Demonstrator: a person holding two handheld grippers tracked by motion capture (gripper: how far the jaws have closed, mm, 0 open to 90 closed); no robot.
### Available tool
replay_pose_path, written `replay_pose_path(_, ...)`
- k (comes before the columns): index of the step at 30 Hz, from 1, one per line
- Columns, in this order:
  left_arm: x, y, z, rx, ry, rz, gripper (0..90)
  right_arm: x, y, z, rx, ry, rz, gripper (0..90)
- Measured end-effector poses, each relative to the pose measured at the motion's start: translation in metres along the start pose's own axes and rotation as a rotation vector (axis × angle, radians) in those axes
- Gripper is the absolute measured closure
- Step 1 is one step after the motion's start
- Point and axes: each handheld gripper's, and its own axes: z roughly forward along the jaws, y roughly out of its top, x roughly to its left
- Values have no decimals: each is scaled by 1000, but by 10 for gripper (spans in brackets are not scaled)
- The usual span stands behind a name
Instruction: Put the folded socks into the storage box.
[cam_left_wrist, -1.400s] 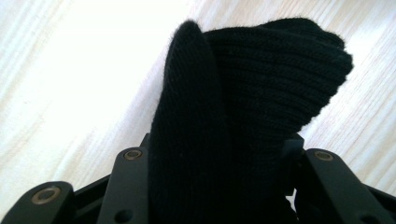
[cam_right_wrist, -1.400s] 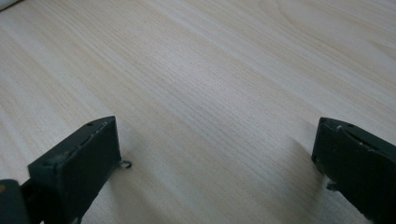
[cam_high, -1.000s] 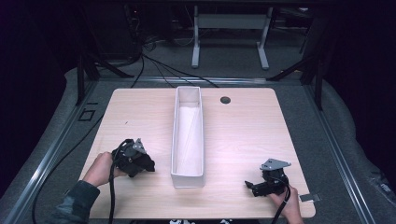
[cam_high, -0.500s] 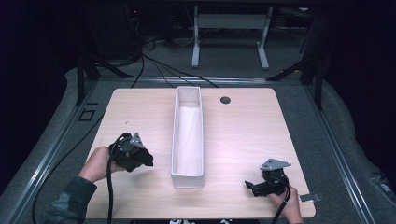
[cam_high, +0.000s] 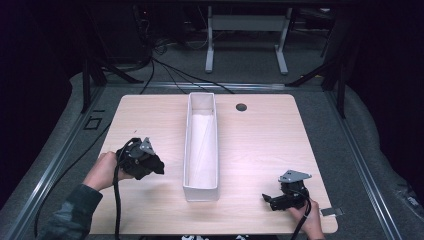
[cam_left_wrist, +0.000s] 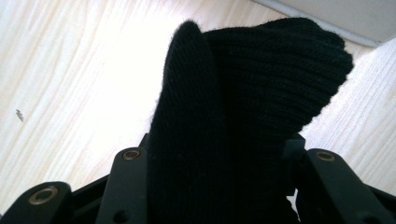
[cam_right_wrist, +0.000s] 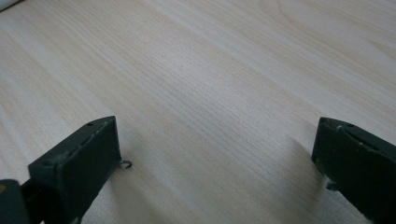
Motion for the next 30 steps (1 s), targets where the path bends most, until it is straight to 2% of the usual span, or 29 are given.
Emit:
replay_pose_path(9,5,12,-13,-8,20,21,540,0,0,0,0,-1,-1,5)
replay_pose_path(30,11,28,-35,-12,58,59,540,0,0,0,0,-3,2,5)
